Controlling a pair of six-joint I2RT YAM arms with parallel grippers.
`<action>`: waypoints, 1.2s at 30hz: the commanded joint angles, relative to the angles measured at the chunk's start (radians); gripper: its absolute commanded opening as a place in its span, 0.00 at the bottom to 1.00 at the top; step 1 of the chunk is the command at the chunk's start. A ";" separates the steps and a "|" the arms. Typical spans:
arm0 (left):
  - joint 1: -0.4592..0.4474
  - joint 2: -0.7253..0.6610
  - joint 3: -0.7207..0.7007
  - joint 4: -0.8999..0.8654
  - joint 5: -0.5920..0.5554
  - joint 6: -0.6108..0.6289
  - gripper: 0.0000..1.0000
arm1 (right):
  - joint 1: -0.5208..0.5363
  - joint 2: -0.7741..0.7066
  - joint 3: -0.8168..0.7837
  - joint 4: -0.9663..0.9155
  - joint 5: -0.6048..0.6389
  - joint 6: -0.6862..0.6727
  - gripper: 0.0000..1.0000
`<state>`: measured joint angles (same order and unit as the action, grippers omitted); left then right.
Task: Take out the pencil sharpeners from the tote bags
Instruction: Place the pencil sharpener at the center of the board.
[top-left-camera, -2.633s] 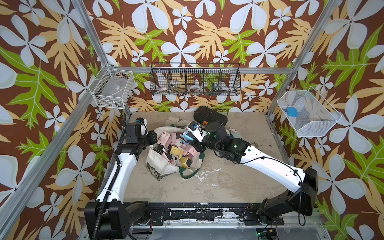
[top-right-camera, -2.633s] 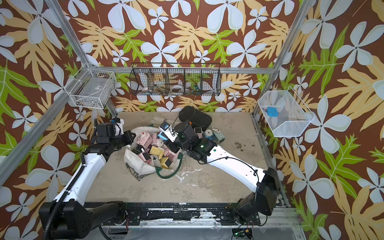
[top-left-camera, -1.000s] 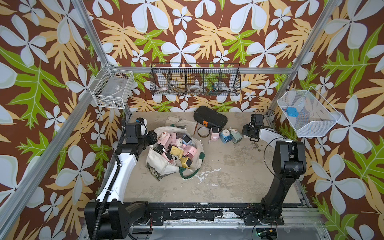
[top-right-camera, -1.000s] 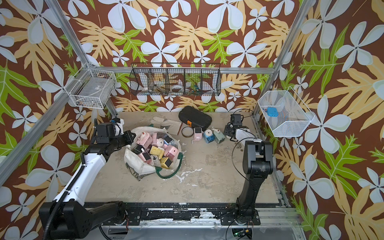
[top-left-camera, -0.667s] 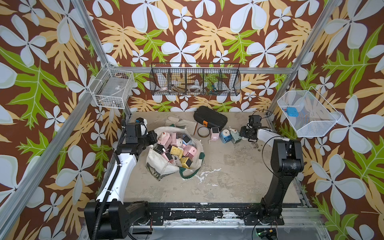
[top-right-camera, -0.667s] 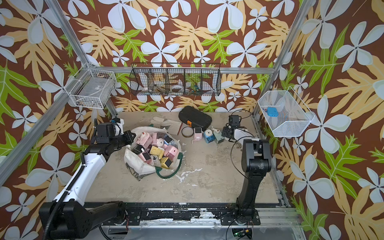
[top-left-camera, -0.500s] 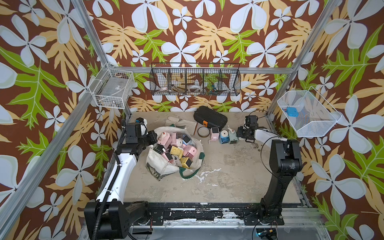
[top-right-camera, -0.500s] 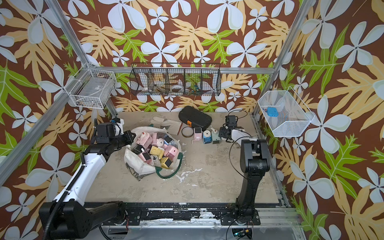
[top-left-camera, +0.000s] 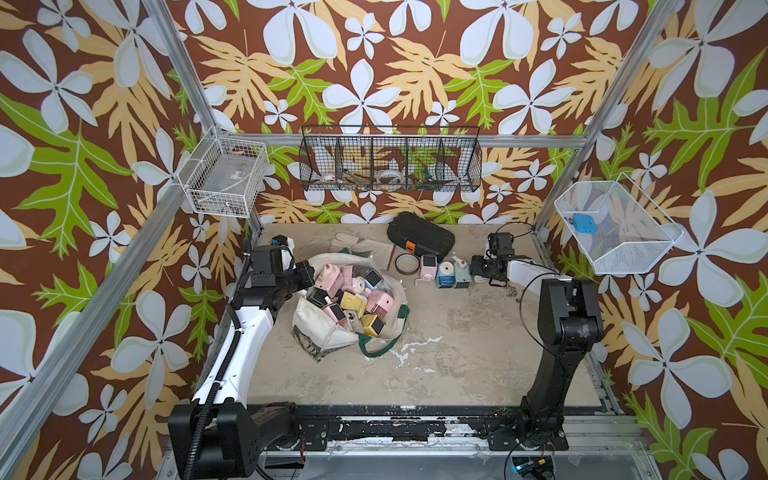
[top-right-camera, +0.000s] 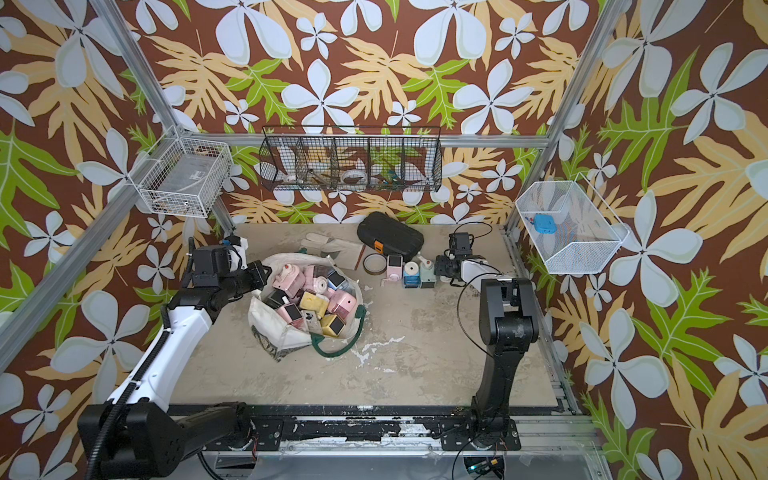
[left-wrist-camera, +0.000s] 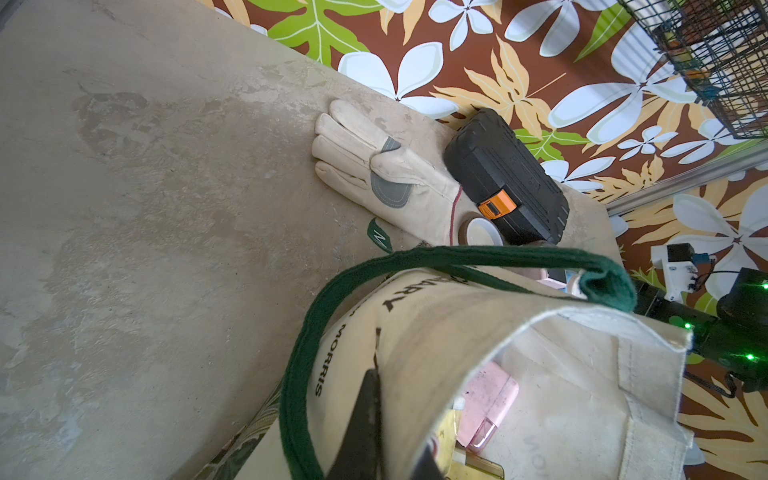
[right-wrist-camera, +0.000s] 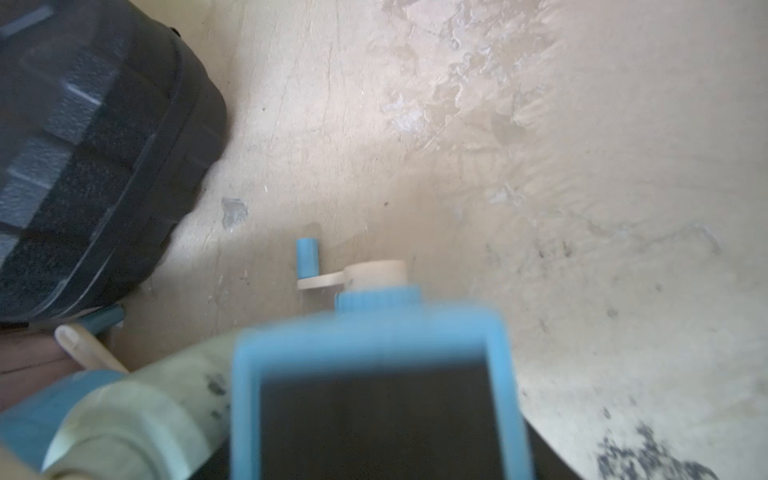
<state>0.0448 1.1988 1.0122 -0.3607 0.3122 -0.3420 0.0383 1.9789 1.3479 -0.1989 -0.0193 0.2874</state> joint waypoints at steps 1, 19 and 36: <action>0.002 -0.010 0.007 0.065 0.013 -0.007 0.00 | 0.010 -0.035 0.002 -0.010 0.006 0.012 0.73; 0.002 -0.008 0.008 0.065 0.011 -0.007 0.00 | 0.132 -0.387 -0.043 0.009 0.082 0.073 0.75; 0.001 -0.008 0.006 0.063 0.005 -0.005 0.00 | 0.808 -0.622 -0.199 0.230 0.119 -0.189 0.56</action>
<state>0.0448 1.1988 1.0122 -0.3607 0.3119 -0.3420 0.8043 1.3628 1.1767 -0.0391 0.1112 0.1688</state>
